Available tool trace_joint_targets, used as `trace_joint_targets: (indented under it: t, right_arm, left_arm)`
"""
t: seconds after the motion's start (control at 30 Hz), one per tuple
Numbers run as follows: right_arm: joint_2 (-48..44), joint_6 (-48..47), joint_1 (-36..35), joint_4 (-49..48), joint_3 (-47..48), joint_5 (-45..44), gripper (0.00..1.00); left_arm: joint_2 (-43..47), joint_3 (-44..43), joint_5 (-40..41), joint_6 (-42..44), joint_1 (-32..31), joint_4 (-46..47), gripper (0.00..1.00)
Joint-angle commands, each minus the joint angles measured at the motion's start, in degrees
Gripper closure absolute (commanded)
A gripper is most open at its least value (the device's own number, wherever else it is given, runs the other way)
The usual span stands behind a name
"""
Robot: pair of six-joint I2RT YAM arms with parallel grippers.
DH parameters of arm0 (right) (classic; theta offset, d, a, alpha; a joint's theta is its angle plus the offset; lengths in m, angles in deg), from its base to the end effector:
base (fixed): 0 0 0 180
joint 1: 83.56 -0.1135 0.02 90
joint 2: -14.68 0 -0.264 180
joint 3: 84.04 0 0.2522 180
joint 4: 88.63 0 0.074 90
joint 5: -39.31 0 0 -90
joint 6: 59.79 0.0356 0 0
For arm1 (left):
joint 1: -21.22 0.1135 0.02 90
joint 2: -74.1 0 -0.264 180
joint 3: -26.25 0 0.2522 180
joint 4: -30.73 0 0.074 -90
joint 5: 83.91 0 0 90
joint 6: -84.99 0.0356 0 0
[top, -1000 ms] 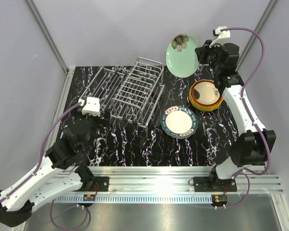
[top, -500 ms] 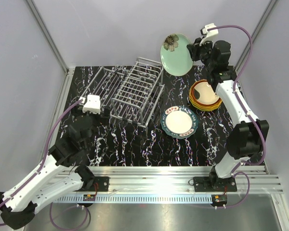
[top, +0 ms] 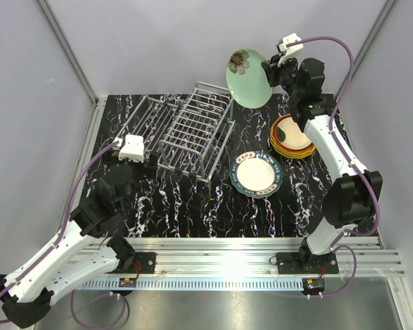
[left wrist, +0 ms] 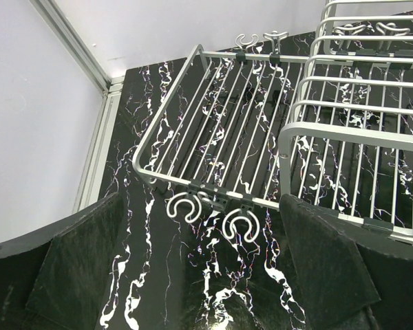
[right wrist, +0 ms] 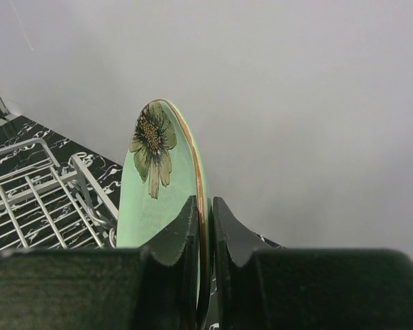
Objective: Load the plates into the dish rack
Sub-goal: Insert the plate into the dish rack
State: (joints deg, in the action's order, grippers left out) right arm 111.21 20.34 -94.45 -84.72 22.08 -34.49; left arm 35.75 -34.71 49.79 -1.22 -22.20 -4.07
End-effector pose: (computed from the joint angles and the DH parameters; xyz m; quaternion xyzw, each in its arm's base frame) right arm 0.3972 0.0865 0.4285 -0.2225 0.6348 0.1011 0.7330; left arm 0.1210 -0.0806 0.3532 0.0750 0.7554 0.0749 0.6466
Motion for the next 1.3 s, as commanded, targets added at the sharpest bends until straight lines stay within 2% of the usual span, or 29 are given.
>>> trace_joint_targets:
  t: [0.0, 0.33, 0.83, 1.1, 1.27]
  right_arm:
    - [-0.73, -4.1, -2.28, -12.3, 1.95, 2.07, 1.0]
    - [1.46, -9.9, -5.1, -15.03, 1.51, 6.82, 1.0]
    - [7.44, -8.24, -6.07, -21.18, 5.2, 16.31, 1.0]
    - [9.29, -10.43, -7.74, -21.18, 6.96, 17.72, 0.94]
    - [11.04, -11.14, -8.0, -20.21, 9.51, 18.68, 0.93]
  left_arm:
    - [0.47, -0.09, -0.64, -0.89, 0.35, 2.76, 0.01]
    - [0.2, -0.17, -1.25, -1.07, 0.79, 2.67, 0.01]
    - [0.64, 0.0, -2.22, -1.24, 0.88, 3.02, 0.01]
    - [0.56, 0.62, -2.39, -0.89, 0.88, 3.37, 0.01]
    - [0.64, 0.62, -2.57, -0.8, 0.88, 3.46, 0.01]
